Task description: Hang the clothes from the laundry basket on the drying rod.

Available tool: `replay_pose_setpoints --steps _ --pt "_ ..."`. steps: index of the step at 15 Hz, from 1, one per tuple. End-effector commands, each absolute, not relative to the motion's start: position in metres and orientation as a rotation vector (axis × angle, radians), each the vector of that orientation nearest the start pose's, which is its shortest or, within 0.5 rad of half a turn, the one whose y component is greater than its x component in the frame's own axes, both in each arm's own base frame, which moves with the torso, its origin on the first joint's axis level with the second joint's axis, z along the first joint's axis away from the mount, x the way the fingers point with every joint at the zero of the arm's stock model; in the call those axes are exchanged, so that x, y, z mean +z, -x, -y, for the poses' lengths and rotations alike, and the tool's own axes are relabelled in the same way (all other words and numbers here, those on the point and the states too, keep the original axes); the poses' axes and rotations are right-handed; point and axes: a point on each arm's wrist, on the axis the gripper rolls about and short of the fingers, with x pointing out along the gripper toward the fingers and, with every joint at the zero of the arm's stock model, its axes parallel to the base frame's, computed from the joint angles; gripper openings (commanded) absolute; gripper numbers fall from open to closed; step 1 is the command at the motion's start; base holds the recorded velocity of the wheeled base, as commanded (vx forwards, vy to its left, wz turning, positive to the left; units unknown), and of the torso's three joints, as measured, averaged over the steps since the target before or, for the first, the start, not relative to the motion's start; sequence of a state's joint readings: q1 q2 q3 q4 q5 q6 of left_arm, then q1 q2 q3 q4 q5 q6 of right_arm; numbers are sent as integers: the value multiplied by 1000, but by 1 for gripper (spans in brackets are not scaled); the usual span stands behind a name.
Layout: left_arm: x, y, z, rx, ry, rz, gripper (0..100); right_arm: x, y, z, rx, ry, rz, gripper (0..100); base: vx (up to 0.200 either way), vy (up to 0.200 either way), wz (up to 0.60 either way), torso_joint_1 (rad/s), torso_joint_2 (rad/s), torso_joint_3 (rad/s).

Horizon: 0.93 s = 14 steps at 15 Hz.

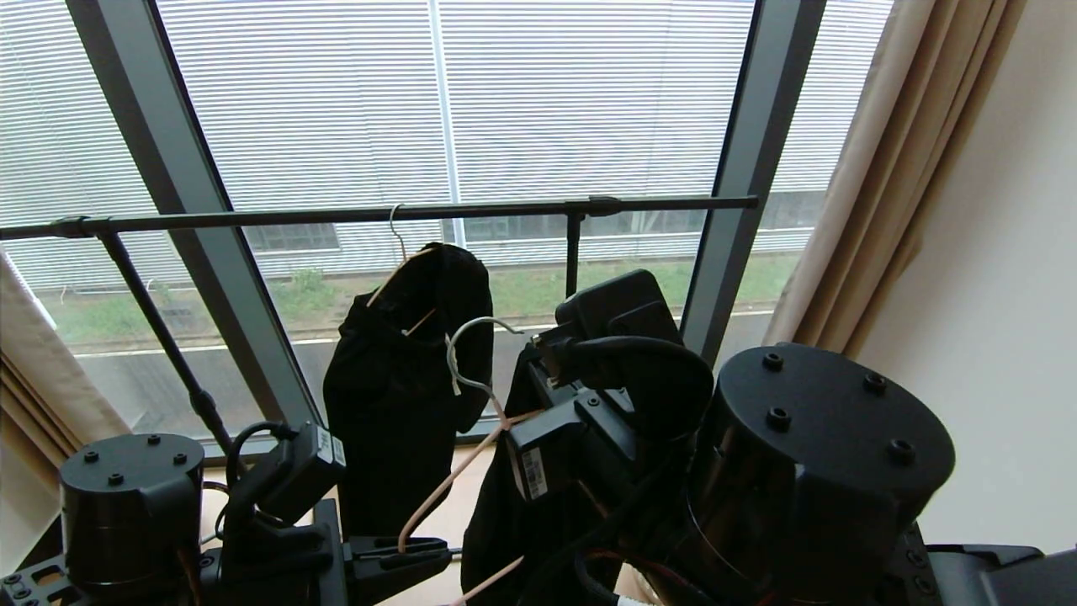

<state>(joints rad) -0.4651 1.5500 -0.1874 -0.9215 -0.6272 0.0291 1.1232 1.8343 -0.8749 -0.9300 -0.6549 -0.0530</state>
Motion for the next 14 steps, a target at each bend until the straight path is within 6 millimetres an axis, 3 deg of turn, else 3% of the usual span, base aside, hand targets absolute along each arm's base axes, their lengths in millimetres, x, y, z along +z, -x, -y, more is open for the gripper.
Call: replay_pose_setpoints --steps 1,2,8,12,14 --pt "103 -166 97 -1079 11 -441 0 186 -158 -296 467 79 -9 0 0 0 0 0 0 0" --pt "103 -166 97 -1078 11 -441 0 189 -158 -293 464 73 -4 100 0 0 0 0 0 0" --pt "111 -160 95 -1082 6 -399 0 195 -182 -275 376 63 3 100 0 0 0 0 0 0" --pt "112 -161 94 -1074 9 -394 0 188 -179 -276 384 81 -13 100 0 0 0 0 0 0" --pt "112 -165 91 -1049 17 -397 0 188 -167 -280 424 83 -12 100 0 0 0 0 0 0"
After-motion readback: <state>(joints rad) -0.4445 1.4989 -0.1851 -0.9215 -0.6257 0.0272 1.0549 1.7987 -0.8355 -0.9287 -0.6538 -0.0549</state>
